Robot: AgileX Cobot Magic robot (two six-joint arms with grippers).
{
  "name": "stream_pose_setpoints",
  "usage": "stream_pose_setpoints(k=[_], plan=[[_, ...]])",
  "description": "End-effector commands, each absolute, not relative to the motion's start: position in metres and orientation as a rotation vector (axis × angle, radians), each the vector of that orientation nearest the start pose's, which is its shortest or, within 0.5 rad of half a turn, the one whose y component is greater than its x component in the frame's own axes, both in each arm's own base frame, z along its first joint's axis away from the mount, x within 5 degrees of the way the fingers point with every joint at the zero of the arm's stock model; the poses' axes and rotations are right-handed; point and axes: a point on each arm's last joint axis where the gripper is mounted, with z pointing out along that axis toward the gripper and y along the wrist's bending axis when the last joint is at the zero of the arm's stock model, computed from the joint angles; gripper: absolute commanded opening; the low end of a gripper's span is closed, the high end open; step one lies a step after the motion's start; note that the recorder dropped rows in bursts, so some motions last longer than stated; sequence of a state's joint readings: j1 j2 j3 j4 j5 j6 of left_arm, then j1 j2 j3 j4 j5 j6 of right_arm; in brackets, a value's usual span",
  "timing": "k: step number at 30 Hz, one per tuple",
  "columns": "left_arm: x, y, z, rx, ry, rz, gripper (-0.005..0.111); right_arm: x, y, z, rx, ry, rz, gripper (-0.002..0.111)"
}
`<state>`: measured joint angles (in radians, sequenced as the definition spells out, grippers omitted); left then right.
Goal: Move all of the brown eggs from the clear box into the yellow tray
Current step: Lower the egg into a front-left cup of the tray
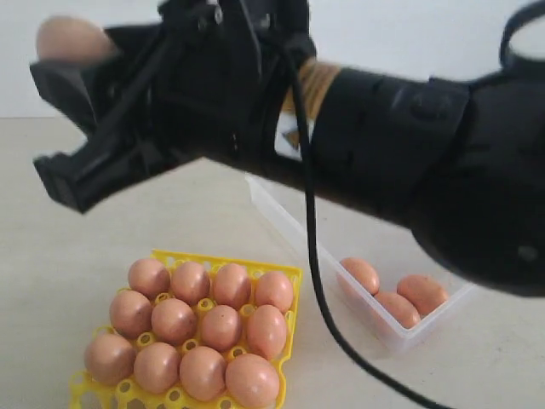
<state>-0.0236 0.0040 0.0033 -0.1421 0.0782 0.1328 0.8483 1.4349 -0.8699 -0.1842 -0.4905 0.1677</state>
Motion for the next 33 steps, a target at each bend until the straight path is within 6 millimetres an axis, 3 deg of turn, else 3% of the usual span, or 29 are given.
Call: stream_pose_setpoints(k=[1,5,9,12,18,25,30,33], plan=[[0.056,-0.002,0.207,0.011,1.555,-0.041,0.004,0.199,0.256,0.260,-0.616,1.492,0.990,0.000],[0.056,-0.002,0.207,0.011,1.555,-0.041,0.004,0.173,0.284,0.217,-0.674,1.487,1.152,0.000],[0.056,-0.002,0.207,0.011,1.555,-0.041,0.004,0.147,0.313,0.200,-0.753,1.487,1.234,0.000],[0.056,-0.002,0.207,0.011,1.555,-0.041,0.004,0.131,0.323,0.191,-0.756,1.518,1.245,0.000],[0.056,-0.002,0.206,0.011,1.559,-0.041,0.004,0.136,0.324,0.165,-0.522,1.698,1.108,0.000],[0.056,-0.002,0.206,0.011,1.559,-0.041,0.004,0.135,0.326,0.122,-0.571,1.847,1.033,0.000],[0.056,-0.002,0.206,0.011,1.559,-0.041,0.004,0.139,0.330,0.121,-0.547,1.879,1.009,0.000],[0.056,-0.002,0.206,0.011,1.559,-0.041,0.004,0.147,0.352,0.113,-0.512,2.074,0.969,0.000]])
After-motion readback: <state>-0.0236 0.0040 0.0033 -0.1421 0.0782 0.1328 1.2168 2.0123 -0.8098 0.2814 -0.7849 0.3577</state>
